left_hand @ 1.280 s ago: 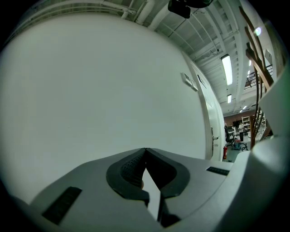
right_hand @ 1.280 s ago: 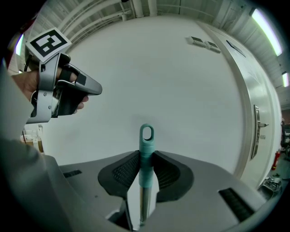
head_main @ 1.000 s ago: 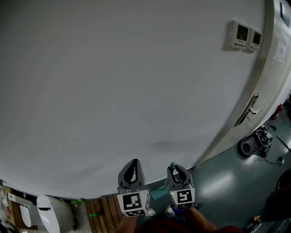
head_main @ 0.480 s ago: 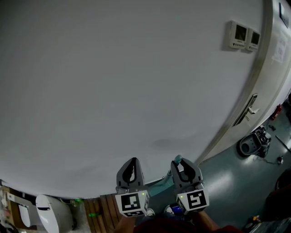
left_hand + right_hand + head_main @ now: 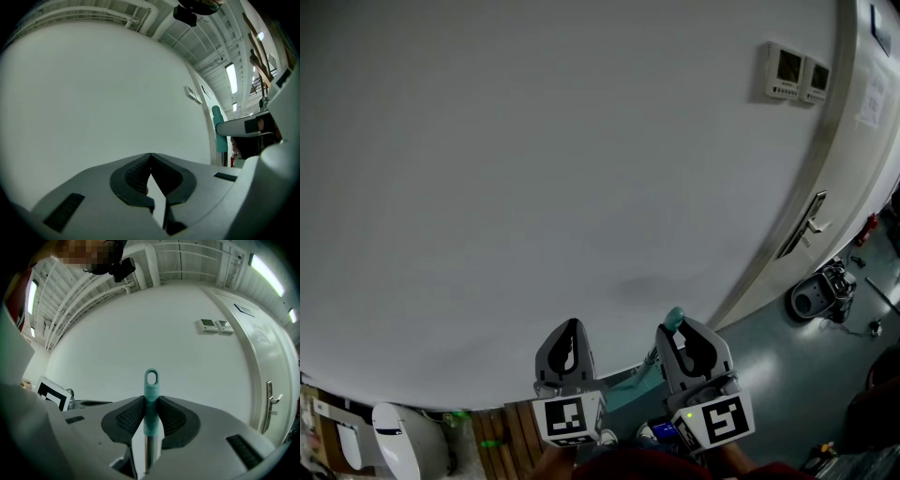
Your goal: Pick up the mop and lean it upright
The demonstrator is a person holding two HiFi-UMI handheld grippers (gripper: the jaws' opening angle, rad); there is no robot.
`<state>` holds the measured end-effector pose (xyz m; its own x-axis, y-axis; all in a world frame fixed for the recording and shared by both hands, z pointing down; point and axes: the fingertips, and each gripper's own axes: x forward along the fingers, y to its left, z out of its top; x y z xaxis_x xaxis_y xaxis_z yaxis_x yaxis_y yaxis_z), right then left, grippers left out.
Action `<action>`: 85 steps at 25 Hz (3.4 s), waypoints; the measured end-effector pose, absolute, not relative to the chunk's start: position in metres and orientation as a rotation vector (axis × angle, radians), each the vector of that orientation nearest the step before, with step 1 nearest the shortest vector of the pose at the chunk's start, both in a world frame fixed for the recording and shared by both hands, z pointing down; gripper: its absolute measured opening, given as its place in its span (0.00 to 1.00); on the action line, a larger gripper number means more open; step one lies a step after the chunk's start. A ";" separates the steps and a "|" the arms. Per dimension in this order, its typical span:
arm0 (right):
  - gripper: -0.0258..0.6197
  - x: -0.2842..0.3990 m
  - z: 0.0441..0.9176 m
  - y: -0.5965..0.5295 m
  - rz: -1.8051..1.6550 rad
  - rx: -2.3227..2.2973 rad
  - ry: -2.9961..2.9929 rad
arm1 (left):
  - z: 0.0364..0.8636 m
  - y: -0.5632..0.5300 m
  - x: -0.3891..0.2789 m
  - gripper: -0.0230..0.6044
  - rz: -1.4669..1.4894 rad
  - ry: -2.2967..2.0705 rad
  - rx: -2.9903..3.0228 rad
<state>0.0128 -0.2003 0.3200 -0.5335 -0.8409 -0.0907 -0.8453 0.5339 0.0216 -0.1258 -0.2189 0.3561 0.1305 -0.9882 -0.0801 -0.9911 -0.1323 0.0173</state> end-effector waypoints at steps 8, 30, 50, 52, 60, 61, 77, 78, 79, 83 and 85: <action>0.20 0.014 0.324 -0.200 0.077 -1.494 2.697 | 0.349 -0.211 -0.125 0.06 0.087 2.043 -2.295; 0.20 0.025 0.330 -0.203 0.074 -1.526 2.679 | 0.343 -0.204 -0.127 0.06 0.143 2.052 -2.306; 0.20 0.013 0.406 -0.216 -0.035 -1.587 2.741 | 0.352 -0.209 -0.137 0.06 0.137 2.089 -2.269; 0.20 0.011 0.421 -0.217 -0.053 -1.599 2.763 | 0.351 -0.210 -0.137 0.06 0.140 2.086 -2.267; 0.20 0.002 0.488 -0.225 -0.176 -1.704 2.826 | 0.352 -0.210 -0.139 0.06 0.141 2.086 -2.265; 0.20 0.002 0.496 -0.226 -0.185 -1.714 2.835 | 0.353 -0.210 -0.139 0.06 0.141 2.088 -2.264; 0.20 -0.001 0.535 -0.228 -0.247 -1.743 2.858 | 0.355 -0.212 -0.142 0.06 0.143 2.099 -2.254; 0.20 -0.001 0.535 -0.227 -0.246 -1.741 2.858 | 0.355 -0.212 -0.142 0.06 0.144 2.098 -2.252; 0.20 -0.002 0.535 -0.227 -0.243 -1.739 2.859 | 0.355 -0.212 -0.142 0.06 0.143 2.098 -2.253; 0.20 -0.004 0.535 -0.227 -0.236 -1.734 2.863 | 0.356 -0.210 -0.140 0.06 0.141 2.098 -2.258; 0.20 -0.004 0.535 -0.228 -0.238 -1.735 2.863 | 0.355 -0.209 -0.140 0.06 0.143 2.097 -2.257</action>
<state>-0.0040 -0.2280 0.5352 -0.4489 -0.8568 0.2537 -0.8870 0.4618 -0.0098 -0.1399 -0.2090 0.3555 0.0719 -0.9917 -0.1068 -0.9970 -0.0746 0.0211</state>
